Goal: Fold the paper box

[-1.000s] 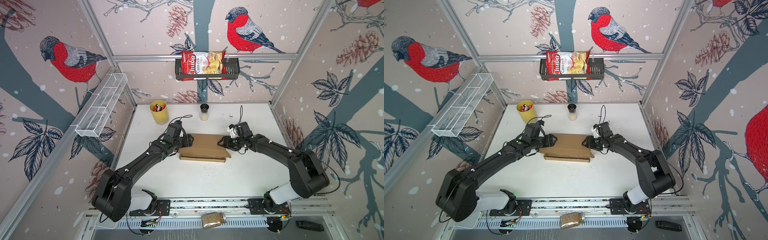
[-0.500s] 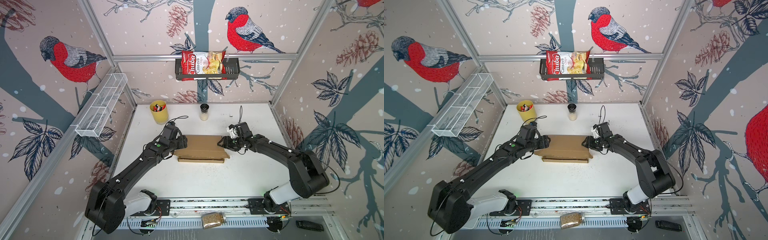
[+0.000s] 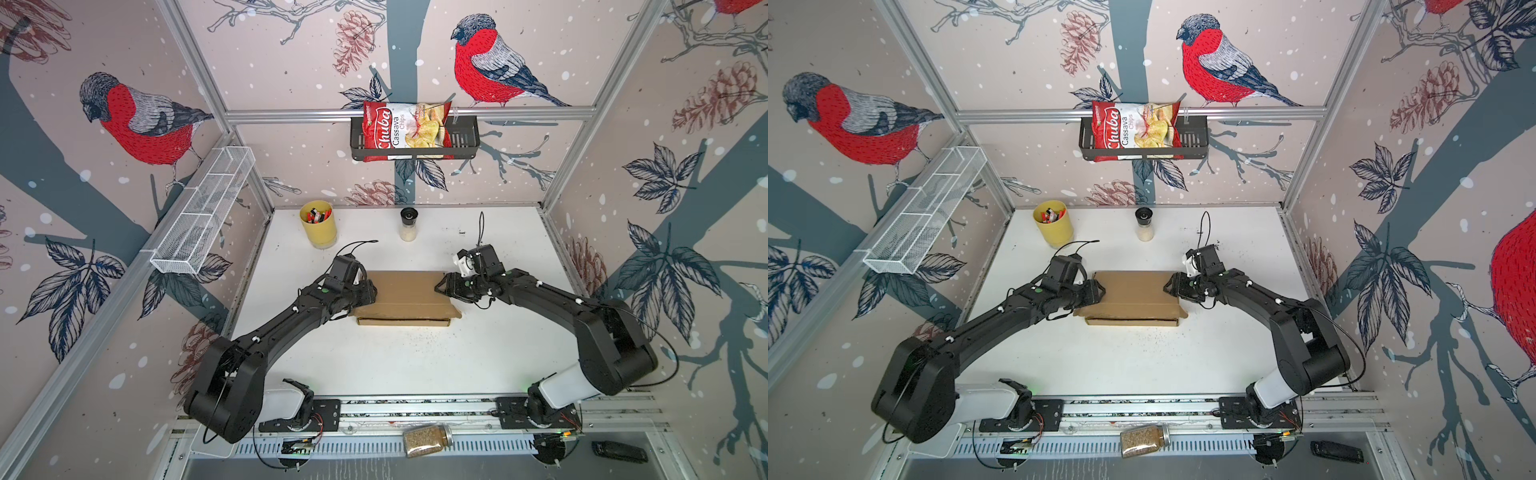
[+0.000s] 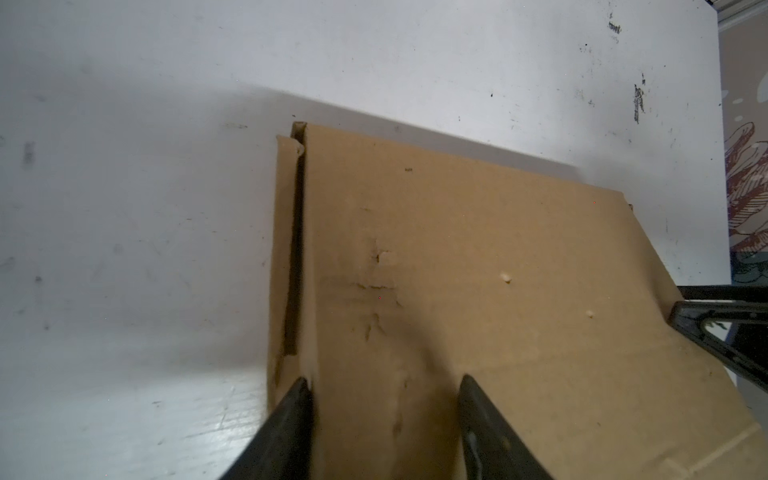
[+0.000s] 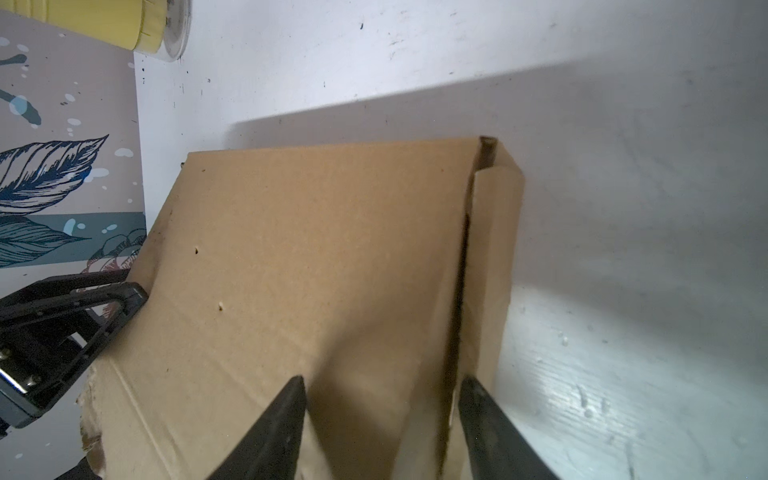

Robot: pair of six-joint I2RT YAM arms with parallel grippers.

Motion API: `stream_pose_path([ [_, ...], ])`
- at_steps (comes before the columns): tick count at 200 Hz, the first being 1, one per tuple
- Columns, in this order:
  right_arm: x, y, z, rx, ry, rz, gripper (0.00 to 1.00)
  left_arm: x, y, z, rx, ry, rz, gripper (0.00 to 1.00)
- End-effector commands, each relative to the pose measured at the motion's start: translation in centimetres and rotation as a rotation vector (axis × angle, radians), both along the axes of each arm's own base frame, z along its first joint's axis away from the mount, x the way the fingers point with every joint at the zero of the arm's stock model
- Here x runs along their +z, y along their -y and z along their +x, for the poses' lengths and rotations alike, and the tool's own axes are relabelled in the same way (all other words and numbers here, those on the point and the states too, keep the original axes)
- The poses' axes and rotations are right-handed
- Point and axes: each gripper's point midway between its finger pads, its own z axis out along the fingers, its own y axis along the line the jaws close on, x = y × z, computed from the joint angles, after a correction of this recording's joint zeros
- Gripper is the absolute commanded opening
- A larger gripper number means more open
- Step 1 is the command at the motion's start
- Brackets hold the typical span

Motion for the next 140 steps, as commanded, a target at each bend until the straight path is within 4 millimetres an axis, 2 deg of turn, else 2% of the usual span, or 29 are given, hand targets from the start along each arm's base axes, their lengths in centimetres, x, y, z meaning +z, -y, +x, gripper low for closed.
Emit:
stream_pose_path([
  [1, 0.1, -0.1, -0.1, -0.002, 0.003, 0.008, 0.58, -0.2, 0.5, -0.1, -0.023, -0.003, -0.018, 0.53],
  [38, -0.1, 0.0, -0.5, -0.001, -0.001, 0.013, 0.55, -1.1, 0.5, -0.2, -0.019, -0.014, -0.027, 0.50],
  [75, -0.9, 0.4, -0.7, -0.002, -0.011, -0.004, 0.51, -3.9, -0.8, -0.7, -0.013, -0.066, 0.067, 0.45],
  [120, -1.4, 0.6, -0.8, -0.002, -0.010, -0.027, 0.52, -3.0, -0.9, -0.7, -0.015, -0.042, 0.071, 0.47],
  [140, -1.8, 0.9, -0.7, -0.006, -0.006, -0.047, 0.52, -1.6, -1.1, -0.4, -0.019, -0.018, 0.089, 0.49],
])
